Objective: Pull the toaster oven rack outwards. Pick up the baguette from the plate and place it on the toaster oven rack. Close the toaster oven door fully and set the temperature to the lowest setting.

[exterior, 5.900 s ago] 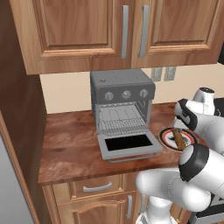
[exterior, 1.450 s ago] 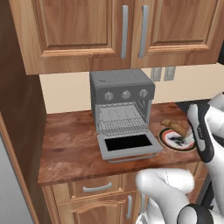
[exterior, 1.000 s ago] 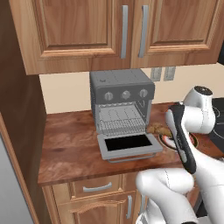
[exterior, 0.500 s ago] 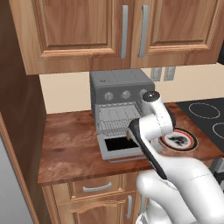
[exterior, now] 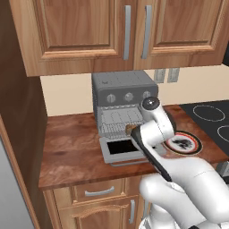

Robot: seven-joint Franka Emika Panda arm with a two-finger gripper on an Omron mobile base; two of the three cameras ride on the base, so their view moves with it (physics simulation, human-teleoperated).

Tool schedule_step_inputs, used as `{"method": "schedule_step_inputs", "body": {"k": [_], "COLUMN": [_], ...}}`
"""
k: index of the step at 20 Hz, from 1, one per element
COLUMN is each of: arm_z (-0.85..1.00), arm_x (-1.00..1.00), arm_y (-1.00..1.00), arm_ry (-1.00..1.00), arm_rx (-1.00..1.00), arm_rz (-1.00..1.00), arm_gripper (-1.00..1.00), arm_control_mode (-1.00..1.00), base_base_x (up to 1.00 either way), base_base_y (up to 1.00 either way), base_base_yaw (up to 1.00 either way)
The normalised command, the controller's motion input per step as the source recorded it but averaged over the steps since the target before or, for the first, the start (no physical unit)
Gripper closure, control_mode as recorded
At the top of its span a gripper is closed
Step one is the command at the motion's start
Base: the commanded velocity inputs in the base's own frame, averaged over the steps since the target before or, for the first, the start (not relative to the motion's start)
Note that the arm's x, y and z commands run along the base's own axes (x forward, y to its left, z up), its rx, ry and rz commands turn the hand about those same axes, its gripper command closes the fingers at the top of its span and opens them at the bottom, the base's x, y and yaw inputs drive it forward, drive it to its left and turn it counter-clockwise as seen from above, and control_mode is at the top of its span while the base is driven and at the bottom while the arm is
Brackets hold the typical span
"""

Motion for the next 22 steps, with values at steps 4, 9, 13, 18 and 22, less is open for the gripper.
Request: {"method": "schedule_step_inputs", "body": {"k": [4,9,13,18,22], "arm_z": [-0.01,0.00,0.00,0.00,0.00], "arm_x": [0.02,0.08,0.30,0.32,0.15], "arm_y": [0.04,0.13,0.00,0.07,0.04], "arm_ry": [-0.28,-0.22,-0.13,0.01,0.01], "arm_rx": [0.12,0.08,0.01,-0.14,-0.03], "arm_rz": [0.00,0.03,0.19,0.23,0.07], "arm_gripper": [1.00,1.00,1.00,1.00,1.00], "arm_control_mode": [-1.00,-1.00,-1.00,-1.00,-1.00], "base_base_x": [0.00,0.00,0.00,0.00,0.00], "base_base_y": [0.00,0.00,0.00,0.00,0.00], "base_base_yaw": [0.00,0.00,0.00,0.00,0.00]}}
